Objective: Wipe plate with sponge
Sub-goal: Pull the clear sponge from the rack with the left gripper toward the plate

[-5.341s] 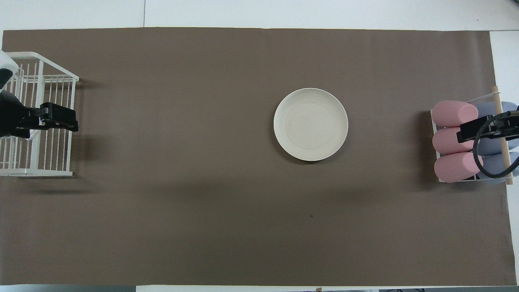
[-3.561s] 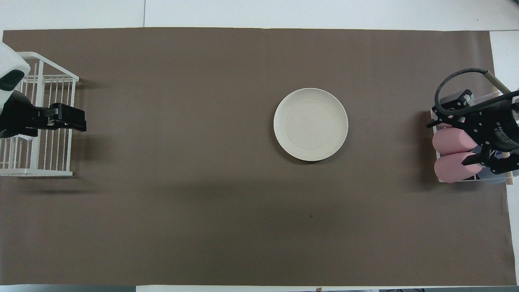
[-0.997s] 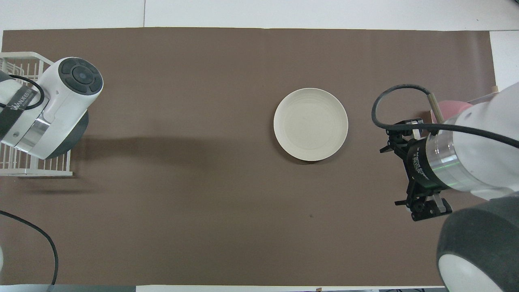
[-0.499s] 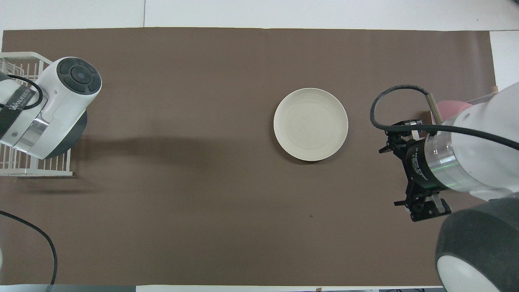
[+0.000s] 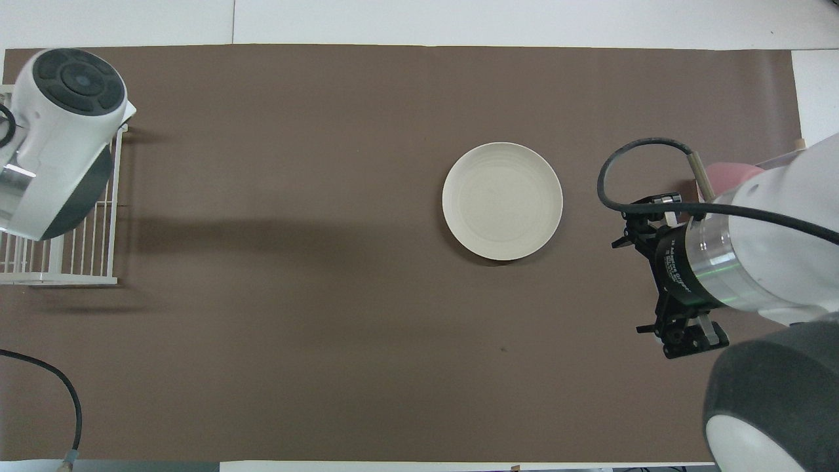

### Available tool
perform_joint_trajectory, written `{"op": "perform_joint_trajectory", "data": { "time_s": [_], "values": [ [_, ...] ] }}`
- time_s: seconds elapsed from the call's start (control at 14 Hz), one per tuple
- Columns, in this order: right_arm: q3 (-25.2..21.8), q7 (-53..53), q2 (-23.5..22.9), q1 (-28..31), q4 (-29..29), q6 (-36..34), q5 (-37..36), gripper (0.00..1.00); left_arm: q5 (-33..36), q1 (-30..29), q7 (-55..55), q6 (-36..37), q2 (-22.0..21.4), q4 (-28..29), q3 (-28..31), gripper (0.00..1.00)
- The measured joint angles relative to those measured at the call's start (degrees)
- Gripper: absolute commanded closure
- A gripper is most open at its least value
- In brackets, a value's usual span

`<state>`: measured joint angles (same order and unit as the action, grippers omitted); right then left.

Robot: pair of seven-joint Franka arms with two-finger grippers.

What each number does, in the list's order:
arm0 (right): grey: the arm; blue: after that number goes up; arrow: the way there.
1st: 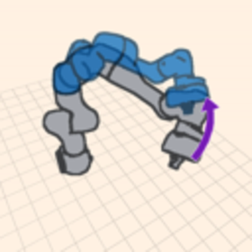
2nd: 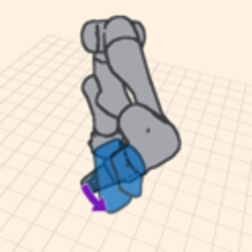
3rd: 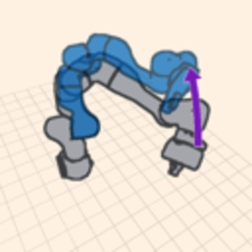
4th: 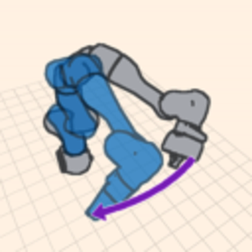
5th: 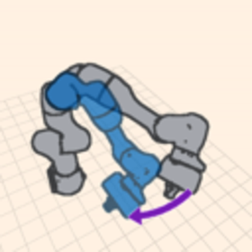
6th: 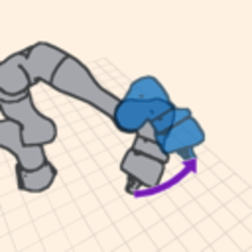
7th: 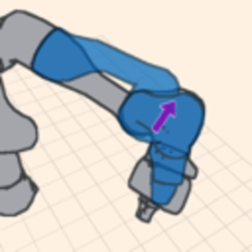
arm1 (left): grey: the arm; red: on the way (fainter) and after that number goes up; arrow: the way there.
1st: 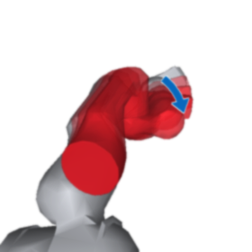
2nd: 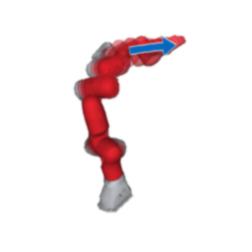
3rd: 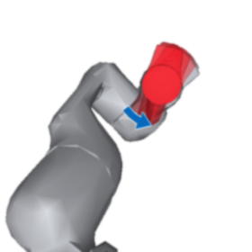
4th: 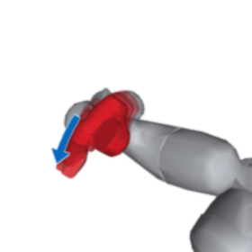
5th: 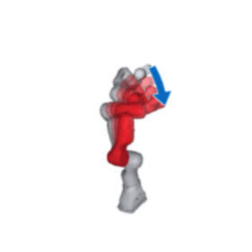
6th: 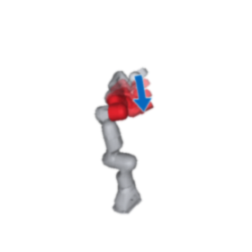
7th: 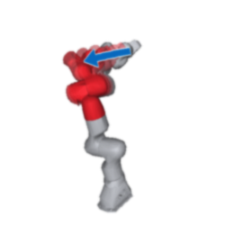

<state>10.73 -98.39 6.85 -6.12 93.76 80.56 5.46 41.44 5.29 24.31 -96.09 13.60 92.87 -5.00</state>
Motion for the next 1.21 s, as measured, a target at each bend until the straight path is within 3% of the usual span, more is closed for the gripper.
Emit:
{"op": "perform_joint_trajectory", "data": {
  "time_s": [0.21,0.36,0.78,1.0,1.21],
  "values": [
    [-0.1,0.0,0.0,0.0,0.0,0.0,0.0,0.00,-13.5,1.2,-2.6,6.9,-0.5,-10.3,-0.1,1.00],
    [-0.1,0.0,0.0,0.0,0.0,0.0,0.0,0.00,-24.9,1.7,-2.5,10.1,-1.1,-13.8,0.0,1.00],
    [-1.1,0.0,0.0,1.2,0.0,0.0,2.9,0.00,-61.6,0.3,5.8,9.4,-3.2,-15.8,1.6,1.00],
    [-0.7,0.0,0.1,0.9,0.0,0.0,3.0,0.00,-78.6,-1.6,5.8,4.5,-6.1,-8.3,1.8,1.00],
    [-0.8,0.0,0.1,1.1,0.0,0.0,3.4,0.00,-93.6,-1.8,-0.6,-3.5,-12.9,7.2,1.5,1.00]
  ]
}}
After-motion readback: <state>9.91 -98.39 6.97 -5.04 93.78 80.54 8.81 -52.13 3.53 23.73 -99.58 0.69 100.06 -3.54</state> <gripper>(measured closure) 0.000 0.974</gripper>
